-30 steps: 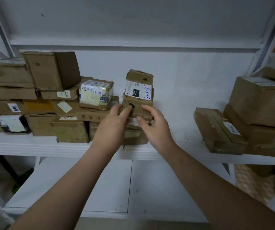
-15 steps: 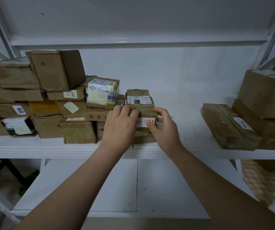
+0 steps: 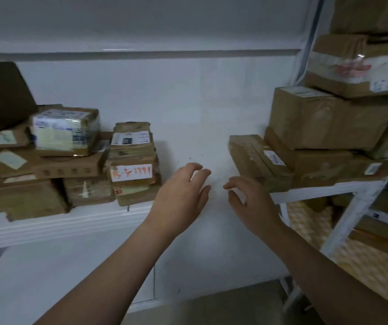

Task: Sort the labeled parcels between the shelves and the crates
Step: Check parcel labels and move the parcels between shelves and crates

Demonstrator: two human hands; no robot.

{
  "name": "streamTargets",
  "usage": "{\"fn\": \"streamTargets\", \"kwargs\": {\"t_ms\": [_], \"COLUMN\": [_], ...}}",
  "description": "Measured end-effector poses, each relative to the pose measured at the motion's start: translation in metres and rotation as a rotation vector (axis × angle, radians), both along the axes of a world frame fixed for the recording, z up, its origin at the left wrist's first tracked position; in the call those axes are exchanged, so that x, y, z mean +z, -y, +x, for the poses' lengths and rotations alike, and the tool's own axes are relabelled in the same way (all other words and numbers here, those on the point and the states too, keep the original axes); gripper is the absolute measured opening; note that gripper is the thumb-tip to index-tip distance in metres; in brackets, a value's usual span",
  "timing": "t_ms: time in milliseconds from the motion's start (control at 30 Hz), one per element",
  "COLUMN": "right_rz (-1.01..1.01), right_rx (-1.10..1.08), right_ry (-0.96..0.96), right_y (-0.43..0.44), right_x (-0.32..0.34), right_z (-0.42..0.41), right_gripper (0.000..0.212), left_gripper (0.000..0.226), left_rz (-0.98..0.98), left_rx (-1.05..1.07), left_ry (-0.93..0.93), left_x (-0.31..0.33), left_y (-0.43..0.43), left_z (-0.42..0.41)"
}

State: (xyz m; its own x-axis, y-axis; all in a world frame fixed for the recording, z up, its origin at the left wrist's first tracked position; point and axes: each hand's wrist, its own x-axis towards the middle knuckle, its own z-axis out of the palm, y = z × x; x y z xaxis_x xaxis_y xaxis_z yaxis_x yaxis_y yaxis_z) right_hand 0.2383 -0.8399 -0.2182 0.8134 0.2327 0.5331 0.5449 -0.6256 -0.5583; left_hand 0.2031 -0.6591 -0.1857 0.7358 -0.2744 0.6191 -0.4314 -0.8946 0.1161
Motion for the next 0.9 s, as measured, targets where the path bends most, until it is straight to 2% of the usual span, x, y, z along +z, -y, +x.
{"fn": "streamTargets", "kwargs": {"t_ms": [133, 300, 400, 533, 633, 733, 833, 900], "right_rz": [-0.019, 0.024, 0.084, 0.165, 0.213, 0.213, 0.182, 0.127], "right_rx": [-0.140, -0.216, -0.184, -0.076, 0.035, 0.141, 0.281, 0.360], "right_ry": [-0.051, -0.128, -0.226, -0.335, -0.374, -0.376, -0.404, -0.411], "right_y": [0.070, 0.123, 0.134, 0.129, 0.117, 0.103, 0.086, 0.075], "right_x": [-0.009, -0.012, -0.016, -0.025, -0.031, -0.036, -0.038, -0.037], "right_z": [0.006, 0.021, 0.032, 0.038, 0.035, 0.029, 0.019, 0.013], "right_gripper": [0.020, 0.021, 0.032, 0.051, 0.058, 0.054, 0.053, 0.051], "left_gripper": [0.050, 0.068, 0.070, 0.063, 0.056, 0.067, 0.083, 0.082], "left_rz": [-0.041, 0.107, 0.182, 0.142, 0.099, 0.048, 0.136, 0.183], "left_rx": [0.009, 0.029, 0.060, 0.104, 0.152, 0.252, 0.386, 0.436], "left_ry": [-0.193, -0.172, -0.193, -0.173, -0.113, -0.080, -0.051, -0.028], "left_x": [-0.036, -0.044, -0.048, -0.054, -0.054, -0.057, -0.067, -0.070], "left_y": [0.071, 0.131, 0.143, 0.141, 0.134, 0.118, 0.097, 0.081], "left_z": [0.028, 0.072, 0.087, 0.085, 0.070, 0.048, 0.026, 0.015]}}
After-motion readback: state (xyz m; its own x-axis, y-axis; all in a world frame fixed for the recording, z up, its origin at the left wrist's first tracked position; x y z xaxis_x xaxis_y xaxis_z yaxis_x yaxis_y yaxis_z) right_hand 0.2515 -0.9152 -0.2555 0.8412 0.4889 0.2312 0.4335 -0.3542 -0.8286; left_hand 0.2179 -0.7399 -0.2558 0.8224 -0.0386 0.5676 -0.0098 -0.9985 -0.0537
